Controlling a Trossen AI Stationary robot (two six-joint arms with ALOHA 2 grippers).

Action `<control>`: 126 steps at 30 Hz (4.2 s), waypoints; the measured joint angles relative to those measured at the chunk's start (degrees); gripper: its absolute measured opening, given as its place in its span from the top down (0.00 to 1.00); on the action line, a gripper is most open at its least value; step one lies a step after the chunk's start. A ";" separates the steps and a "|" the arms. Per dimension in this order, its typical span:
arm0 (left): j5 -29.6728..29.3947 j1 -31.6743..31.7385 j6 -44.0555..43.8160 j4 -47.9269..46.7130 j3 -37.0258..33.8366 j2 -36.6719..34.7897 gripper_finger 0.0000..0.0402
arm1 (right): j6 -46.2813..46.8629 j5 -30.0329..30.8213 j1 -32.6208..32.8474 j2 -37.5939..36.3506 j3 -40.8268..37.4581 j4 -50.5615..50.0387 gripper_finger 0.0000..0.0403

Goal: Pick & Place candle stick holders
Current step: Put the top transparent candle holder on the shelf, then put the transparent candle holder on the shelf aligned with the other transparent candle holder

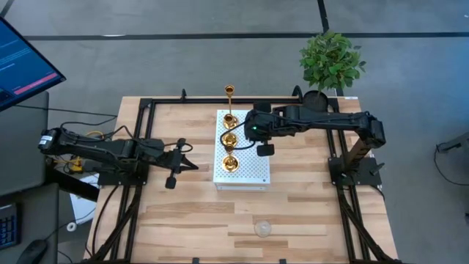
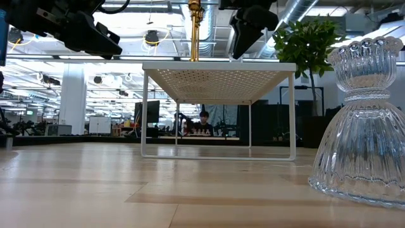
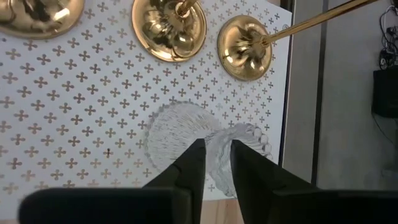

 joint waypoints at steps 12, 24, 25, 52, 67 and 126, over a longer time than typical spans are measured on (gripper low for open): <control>0.00 -0.01 0.00 0.01 0.00 0.00 0.98 | -0.12 4.40 0.48 0.02 2.10 0.15 0.82; 0.00 -0.01 0.00 -0.01 0.00 0.00 0.98 | 0.90 4.28 6.05 -0.09 11.83 -4.94 0.82; 0.00 -0.01 0.00 0.00 0.00 0.00 0.98 | 1.94 4.21 6.72 -0.09 12.47 -5.94 0.82; 0.00 0.01 0.00 -0.01 0.00 0.01 0.98 | 24.66 3.02 32.10 -0.90 12.40 -18.03 1.00; 0.00 -0.01 0.00 -0.01 0.00 0.00 0.98 | 28.98 -8.60 35.66 -0.79 -6.72 5.37 1.00; 0.00 -0.01 -0.19 1.21 -0.02 0.02 0.98 | 92.63 12.27 56.47 10.19 -8.92 10.04 1.00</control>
